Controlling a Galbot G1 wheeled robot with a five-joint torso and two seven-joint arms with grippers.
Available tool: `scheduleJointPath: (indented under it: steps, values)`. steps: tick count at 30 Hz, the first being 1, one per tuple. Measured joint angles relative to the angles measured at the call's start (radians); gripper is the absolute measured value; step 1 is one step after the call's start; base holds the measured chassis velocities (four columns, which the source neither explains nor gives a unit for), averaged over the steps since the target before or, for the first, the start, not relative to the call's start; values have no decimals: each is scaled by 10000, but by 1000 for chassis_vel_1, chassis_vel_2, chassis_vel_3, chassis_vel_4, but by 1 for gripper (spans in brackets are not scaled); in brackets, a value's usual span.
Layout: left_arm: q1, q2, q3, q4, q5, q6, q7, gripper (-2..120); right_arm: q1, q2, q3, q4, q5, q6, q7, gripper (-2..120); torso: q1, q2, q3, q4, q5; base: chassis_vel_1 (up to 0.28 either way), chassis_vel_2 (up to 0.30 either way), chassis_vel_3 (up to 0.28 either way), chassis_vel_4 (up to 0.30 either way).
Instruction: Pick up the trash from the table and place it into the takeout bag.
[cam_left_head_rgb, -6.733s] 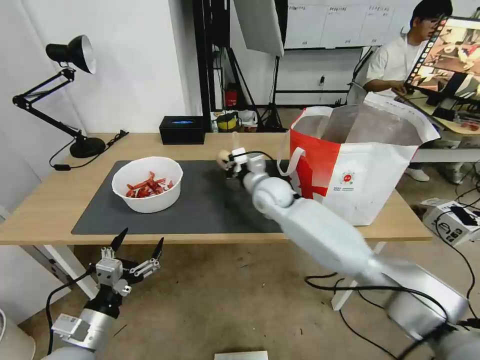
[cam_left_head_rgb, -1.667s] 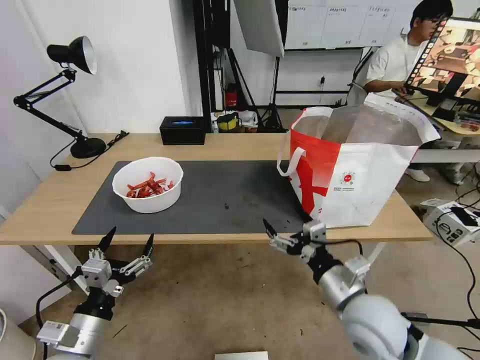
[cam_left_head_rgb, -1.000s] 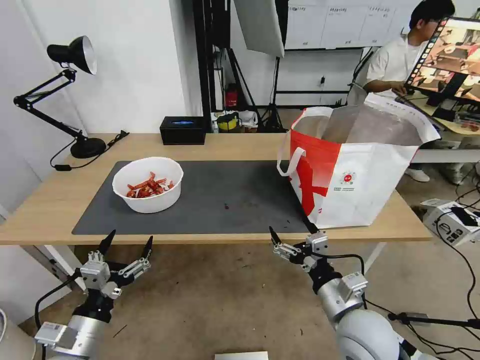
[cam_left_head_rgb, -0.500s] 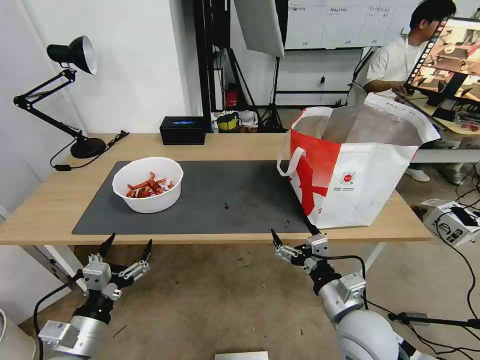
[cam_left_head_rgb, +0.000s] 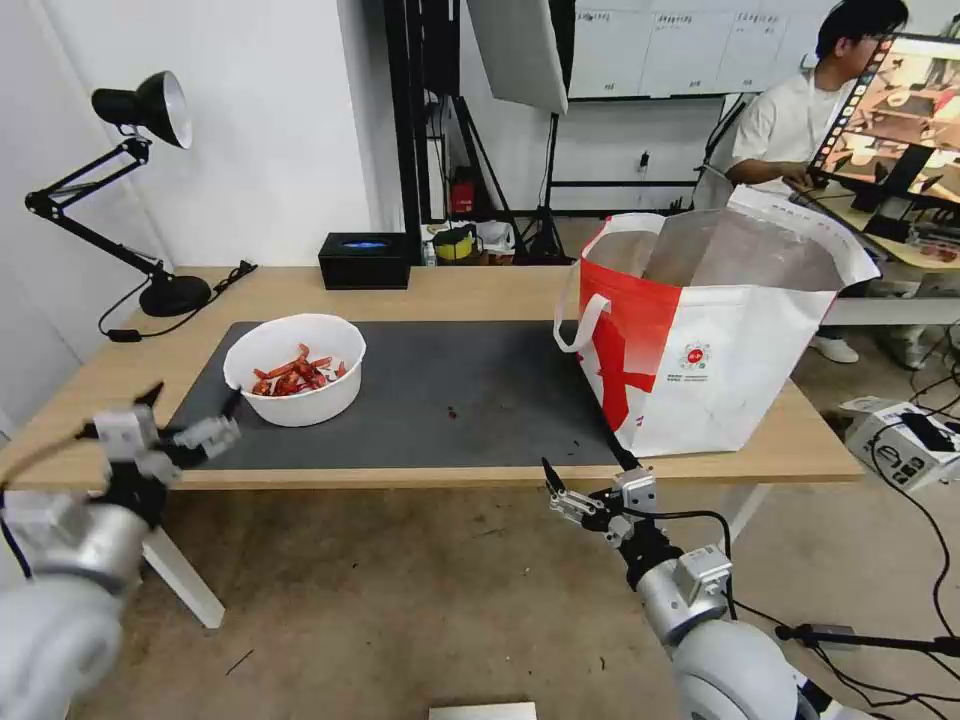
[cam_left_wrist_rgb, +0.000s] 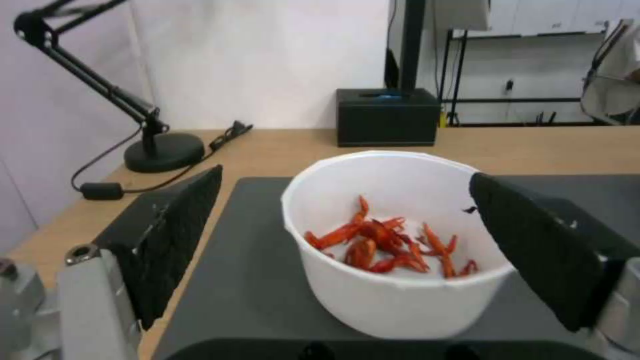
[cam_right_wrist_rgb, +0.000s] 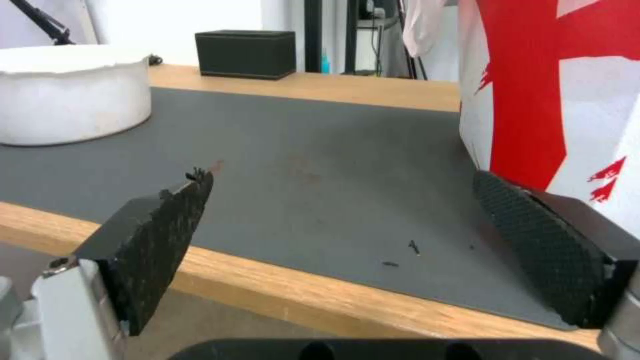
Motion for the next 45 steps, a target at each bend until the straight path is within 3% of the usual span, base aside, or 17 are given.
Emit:
scheduleJointPath:
  steps: [3, 5, 8, 9, 12, 14, 16, 20, 24, 34, 38, 45]
  values:
    - [-1295, 837, 805, 818, -1726, 826, -245, 100, 1, 0, 0, 0, 2, -1, 0, 100, 1, -1, 1, 0, -4, 0, 0, 0, 0]
    - [-1779, 999, 1157, 1064, -2218, 1195, -374, 100, 2, 0, 0, 1, 3, -1, -1, 100, 1, 0, 0, -1, -2, 0, 0, 0, 0]
    - [-3431, 1339, 2254, 1957, -3396, 2213, -593, 100, 2, 0, 0, 2, 6, 0, -4, 100, 1, 0, 0, -1, -8, 0, 0, 0, 0]
    - [-3431, 1339, 2254, 1957, -3396, 2213, -593, 100, 2, 0, 0, 2, 6, 0, -4, 100, 1, 0, 0, -1, -8, 0, 0, 0, 0]
    - [-5029, 1535, 3322, 2814, -4466, 3072, -1178, 100, 3, 0, 0, 5, 9, -1, -3, 100, 1, 0, 0, -1, -5, 0, 0, 0, 0]
    - [-5413, 1583, 3552, 3017, -4808, 3422, -1345, 100, 4, 0, 0, 5, 10, -1, -3, 100, 1, 0, 0, -2, -3, 0, 0, 0, 0]
    - [-6126, 1615, 4011, 3464, -5590, 4260, -2032, 100, 3, 0, 0, 7, 12, -1, -2, 100, 1, 0, 0, 0, -3, 0, 0, 0, 0]
    - [-6730, 1554, 4414, 3987, -6333, 4867, -2602, 100, 4, 0, 0, 9, 15, -1, -2, 100, 1, 0, 0, -1, -4, 0, 0, 0, 0]
    - [-7135, 1395, 4564, 4301, -6882, 5023, -2958, 100, 3, 0, 0, 9, 15, -1, -2, 100, 0, 0, -1, 0, -3, 0, 0, 0, 0]
    - [-7672, 1198, 4676, 4542, -7338, 4954, -2942, 100, 3, 0, 0, 9, 16, -1, -3, 100, 0, 0, -1, 0, -3, 0, 0, 0, 0]
    - [-8196, 1092, 5259, 4627, -7308, 4898, -2949, 100, 3, 0, -1, 10, 16, -1, -4, 100, 0, 1, -1, 0, -2, 0, 0, 0, 0]
    - [-9037, 786, 6311, 4919, -7248, 4916, -3639, 100, 3, 0, 0, 10, 16, 0, -2, 100, 0, 1, -1, -2, -2, 0, 0, 0, 0]
